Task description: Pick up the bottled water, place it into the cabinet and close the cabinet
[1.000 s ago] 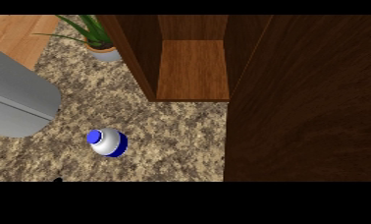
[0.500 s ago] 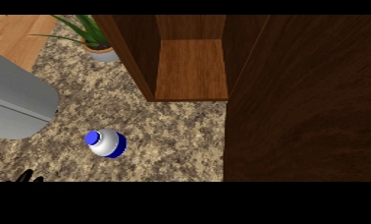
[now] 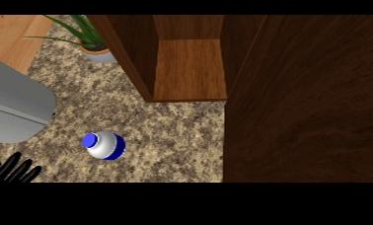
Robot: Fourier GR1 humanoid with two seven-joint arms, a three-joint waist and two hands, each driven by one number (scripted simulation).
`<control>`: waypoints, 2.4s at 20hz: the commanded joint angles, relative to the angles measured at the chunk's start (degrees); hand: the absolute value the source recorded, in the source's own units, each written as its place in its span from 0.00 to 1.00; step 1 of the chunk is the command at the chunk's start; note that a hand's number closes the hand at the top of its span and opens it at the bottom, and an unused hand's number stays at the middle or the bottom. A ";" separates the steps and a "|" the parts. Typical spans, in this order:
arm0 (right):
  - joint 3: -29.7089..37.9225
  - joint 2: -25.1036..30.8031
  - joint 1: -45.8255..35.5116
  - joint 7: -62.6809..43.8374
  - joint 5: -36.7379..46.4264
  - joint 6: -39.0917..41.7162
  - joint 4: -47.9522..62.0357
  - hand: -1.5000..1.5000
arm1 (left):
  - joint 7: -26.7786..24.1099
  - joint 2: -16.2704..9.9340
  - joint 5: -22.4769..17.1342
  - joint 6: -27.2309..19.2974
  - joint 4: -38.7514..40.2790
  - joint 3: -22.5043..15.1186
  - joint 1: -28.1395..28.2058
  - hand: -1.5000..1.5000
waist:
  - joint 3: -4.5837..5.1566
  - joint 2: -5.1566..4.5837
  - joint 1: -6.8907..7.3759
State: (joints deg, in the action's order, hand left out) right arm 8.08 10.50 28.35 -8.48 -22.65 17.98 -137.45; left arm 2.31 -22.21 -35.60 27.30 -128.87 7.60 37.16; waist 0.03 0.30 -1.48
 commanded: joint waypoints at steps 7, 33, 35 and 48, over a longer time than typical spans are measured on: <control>5.11 0.97 7.95 0.10 -14.26 4.40 -9.52 0.00 | -3.37 0.31 9.08 1.42 14.63 0.81 -13.11 0.00 | 0.04 0.11 -1.17; 8.41 1.68 14.35 3.75 -18.71 8.52 -10.21 0.00 | -21.71 9.29 31.62 -2.74 58.21 -4.41 -34.25 0.00 | 0.11 -0.12 -0.65; 7.68 2.45 13.06 4.00 -18.69 8.64 -8.95 0.00 | -22.42 9.59 33.08 -4.92 64.82 -3.18 -39.26 0.00 | 0.16 -0.33 -0.92; 8.48 3.79 16.66 5.39 -20.36 8.40 -10.84 0.00 | -37.10 10.32 34.53 1.48 85.96 -2.35 -45.60 0.00 | 0.21 -0.39 -0.64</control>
State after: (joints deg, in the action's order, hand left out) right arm 16.57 14.88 40.47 1.93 -34.07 28.98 -135.35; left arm -31.96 -12.18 -1.64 26.76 -48.45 5.48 -5.63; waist 0.23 -0.09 -2.02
